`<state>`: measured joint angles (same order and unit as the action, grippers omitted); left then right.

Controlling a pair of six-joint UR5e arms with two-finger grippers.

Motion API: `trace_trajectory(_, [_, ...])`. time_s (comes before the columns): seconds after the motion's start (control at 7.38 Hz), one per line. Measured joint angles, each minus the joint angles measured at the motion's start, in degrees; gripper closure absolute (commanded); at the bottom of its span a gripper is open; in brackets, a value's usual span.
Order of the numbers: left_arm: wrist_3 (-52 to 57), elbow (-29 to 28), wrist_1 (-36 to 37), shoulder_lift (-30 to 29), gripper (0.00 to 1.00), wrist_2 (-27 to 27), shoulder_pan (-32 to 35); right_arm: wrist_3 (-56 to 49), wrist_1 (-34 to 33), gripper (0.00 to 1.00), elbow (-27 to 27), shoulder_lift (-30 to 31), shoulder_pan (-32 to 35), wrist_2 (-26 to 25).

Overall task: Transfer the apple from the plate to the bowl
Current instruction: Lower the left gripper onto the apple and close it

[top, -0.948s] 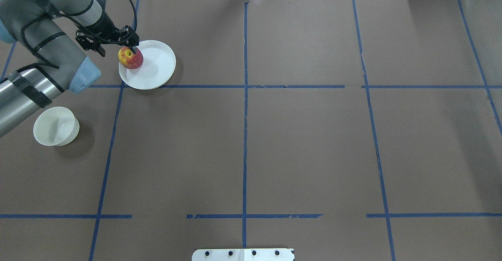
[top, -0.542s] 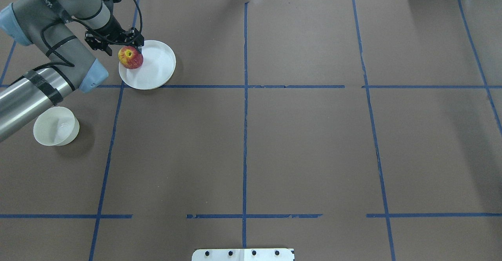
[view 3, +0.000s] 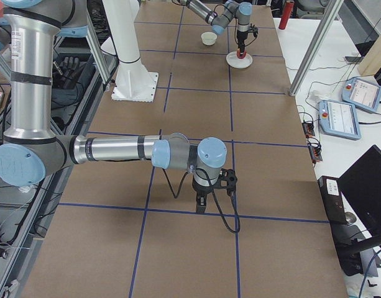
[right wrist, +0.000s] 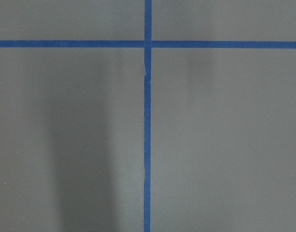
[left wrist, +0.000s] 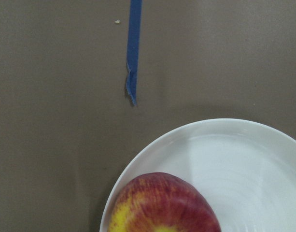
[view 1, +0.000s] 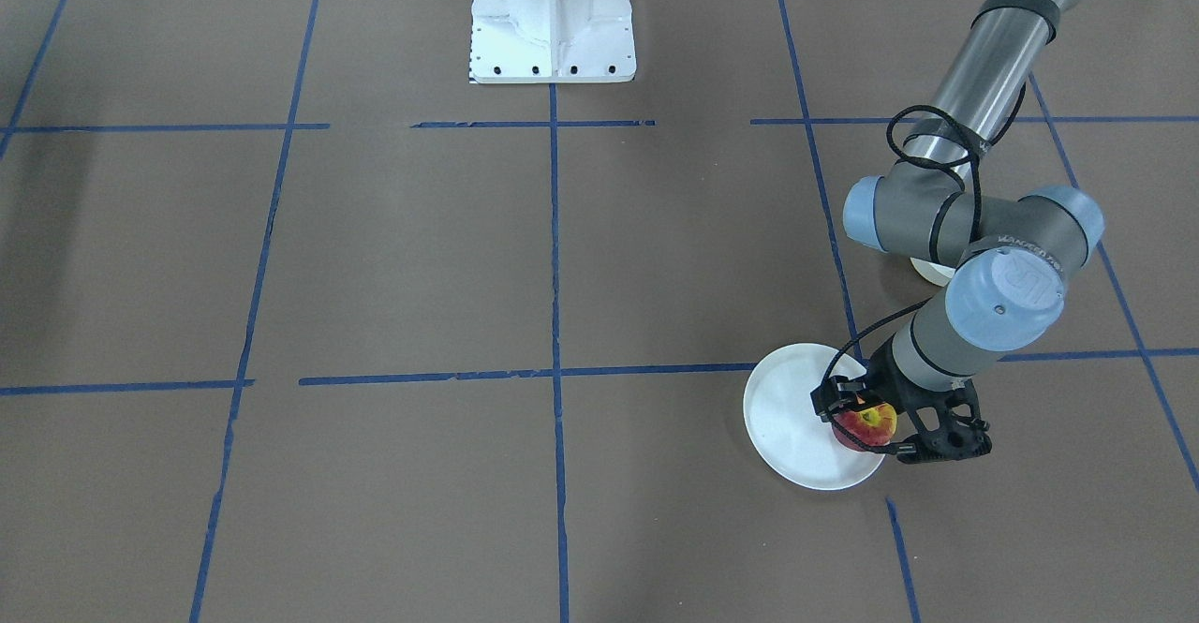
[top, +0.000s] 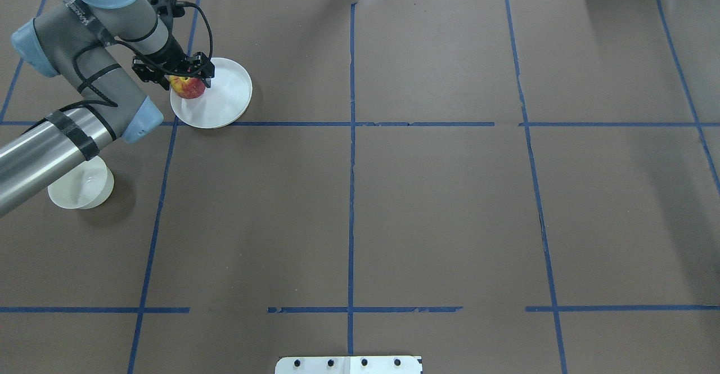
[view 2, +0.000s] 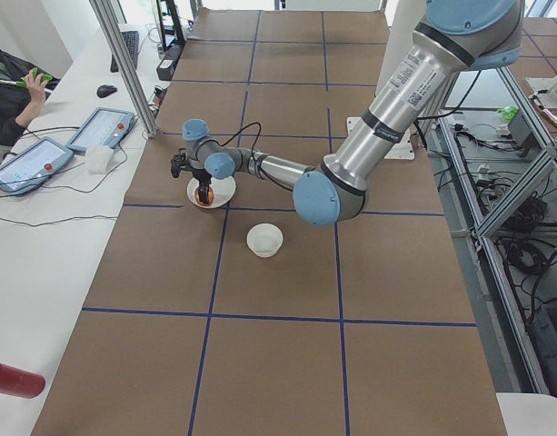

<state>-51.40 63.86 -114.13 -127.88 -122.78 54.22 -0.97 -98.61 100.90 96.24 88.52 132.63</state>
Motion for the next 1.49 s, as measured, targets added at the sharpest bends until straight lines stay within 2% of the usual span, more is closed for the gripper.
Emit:
trace_trajectory(1.08, [0.0,-1.7,-2.2,-0.3,0.05,1.1,-0.1,0.0,0.0,0.00,0.0,0.0,0.0,0.0])
trace_trajectory(1.22, [-0.1,-1.9,-2.5,-0.3,0.17,1.2,-0.1,0.0,0.0,0.00,0.0,0.0,0.0,0.0])
trace_trajectory(1.35, [-0.1,-2.0,-2.7,-0.4,0.55,1.2,-0.1,0.0,0.0,0.00,0.0,0.0,0.0,0.0])
trace_trajectory(1.49, [-0.1,-2.1,-2.8,-0.4,0.75,1.2,-0.1,0.0,0.0,0.00,0.0,0.0,0.0,0.0])
